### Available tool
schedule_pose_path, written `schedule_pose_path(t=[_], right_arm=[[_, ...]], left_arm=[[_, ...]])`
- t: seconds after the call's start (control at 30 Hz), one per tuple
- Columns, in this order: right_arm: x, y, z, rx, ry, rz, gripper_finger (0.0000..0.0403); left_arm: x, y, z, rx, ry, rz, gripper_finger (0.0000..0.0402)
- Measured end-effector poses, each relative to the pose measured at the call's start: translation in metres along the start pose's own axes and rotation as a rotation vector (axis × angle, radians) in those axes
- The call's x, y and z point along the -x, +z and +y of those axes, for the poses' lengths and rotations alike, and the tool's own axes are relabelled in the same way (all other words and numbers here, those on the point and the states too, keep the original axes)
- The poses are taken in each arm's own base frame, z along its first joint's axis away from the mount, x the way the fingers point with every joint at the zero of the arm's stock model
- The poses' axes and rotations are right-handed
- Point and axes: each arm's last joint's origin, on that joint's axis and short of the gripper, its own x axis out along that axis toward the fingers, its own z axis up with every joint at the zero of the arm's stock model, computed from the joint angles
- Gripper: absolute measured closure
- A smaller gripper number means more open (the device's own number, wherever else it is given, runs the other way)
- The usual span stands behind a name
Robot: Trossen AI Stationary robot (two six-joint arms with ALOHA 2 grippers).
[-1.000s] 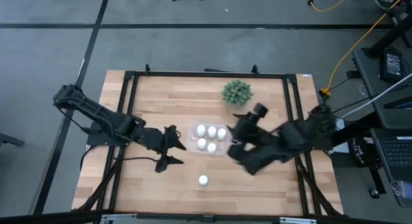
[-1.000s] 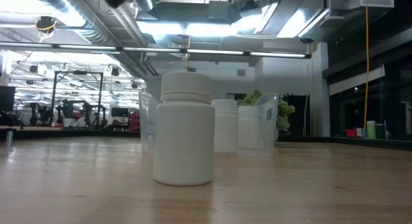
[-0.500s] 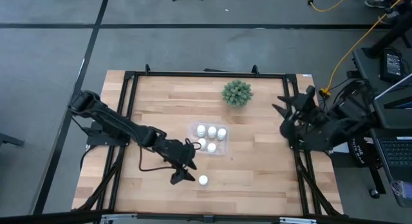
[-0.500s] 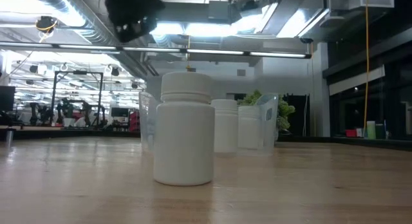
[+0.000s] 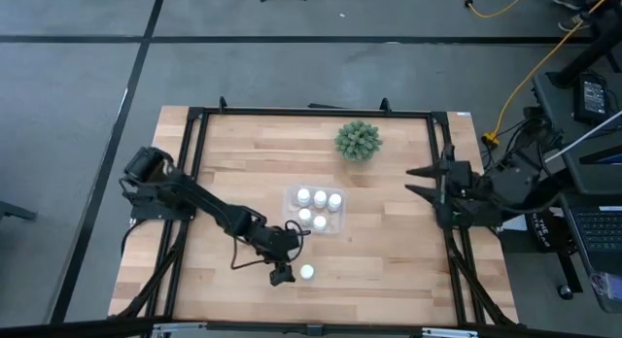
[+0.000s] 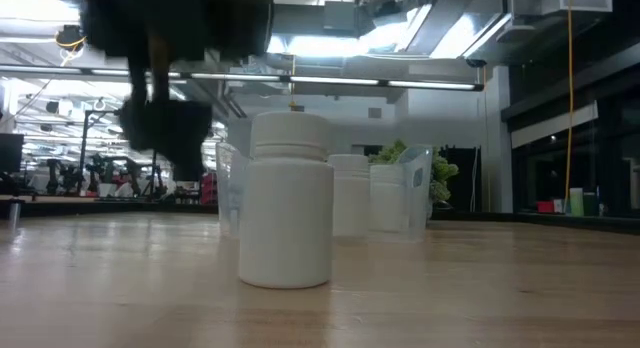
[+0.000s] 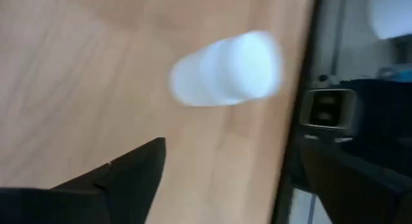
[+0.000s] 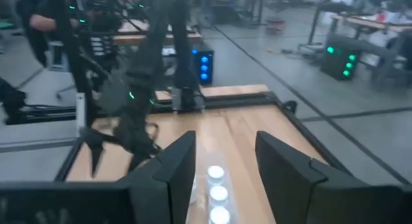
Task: Pick and place pill bottles into a basket
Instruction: Put the white pill bottle into the transparent bin
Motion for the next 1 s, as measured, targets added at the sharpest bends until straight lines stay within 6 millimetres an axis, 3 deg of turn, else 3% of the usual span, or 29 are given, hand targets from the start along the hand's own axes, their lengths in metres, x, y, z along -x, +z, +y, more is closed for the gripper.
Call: schedule_pose_path(t=[0.17,0.37,0.6,0.87,1.0], right_arm=[[0.000,0.000,0.002,0.009,0.069,0.007,0.0240],[0.000,-0.003,0.001,0.035,0.079,0.032,0.0240],[0.000,-0.007,0.000,0.041,0.071,0.061,0.0240],[0.000,-0.007,0.000,0.019,0.070,0.062,0.0240],[0.000,-0.007,0.000,-0.002,0.069,0.064,0.0240]], left_arm=[[-0.020,-0.005,0.013,0.117,0.061,0.030,0.0007],[-0.022,-0.010,-0.003,0.196,-0.004,-0.028,0.0004],[-0.013,-0.007,-0.048,0.146,-0.054,-0.037,0.0003],[-0.004,0.001,-0.054,0.144,0.074,-0.025,0.0003],[0.012,0.008,-0.064,0.035,0.200,0.036,0.0003]])
